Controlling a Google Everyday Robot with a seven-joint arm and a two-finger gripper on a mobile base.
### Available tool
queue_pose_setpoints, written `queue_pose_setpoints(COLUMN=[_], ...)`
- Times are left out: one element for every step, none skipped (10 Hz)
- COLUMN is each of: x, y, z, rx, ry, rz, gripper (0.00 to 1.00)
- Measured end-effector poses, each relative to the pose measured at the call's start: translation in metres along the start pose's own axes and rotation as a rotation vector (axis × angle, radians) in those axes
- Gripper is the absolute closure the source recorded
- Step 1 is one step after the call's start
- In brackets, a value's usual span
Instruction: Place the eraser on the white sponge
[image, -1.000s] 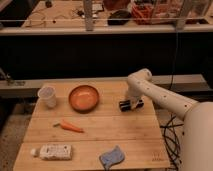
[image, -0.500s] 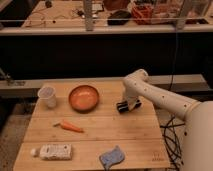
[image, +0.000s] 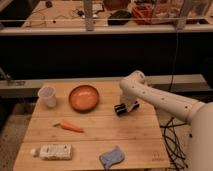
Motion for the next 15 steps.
queue_pose_setpoints(x=[-0.003,-0.008,-0.012,-0.014,-0.019,-0.023,-0.026,-0.027,-0.031,-0.033,-0.036,-0.039,-0.042,-0.042,-0.044], y=[0.000,0.003,0.007,0.011,0.015,0.016,0.017,0.020,0.027,0.032,0.036,0.036,0.035,0.037,0.041], z=[-0.001,-0.003,-0.005,-0.006,-0.008,-0.009,-0.010,-0.012,-0.014,-0.016,-0.017,-0.018,-0.020,-0.021,-0.023], rx=[0.001,0.004,0.008,0.012,0.015,0.018,0.022,0.026,0.032,0.036,0.041,0.047,0.052,0.052,0.051], ry=[0.001,0.002,0.000,-0.001,-0.002,-0.003,-0.004,-0.004,-0.005,-0.004,-0.005,-0.005,-0.006,-0.005,-0.007], rz=[-0.007,-0.015,-0.020,-0.021,-0.027,-0.034,-0.036,-0.037,-0.040,-0.042,-0.048,-0.055,-0.061,-0.066,-0.074], gripper=[0.97,0.97,0.97,0.97,0.97,0.97,0.97,0.97,0.97,0.97,0.97,0.97,0.97,0.97,0.97])
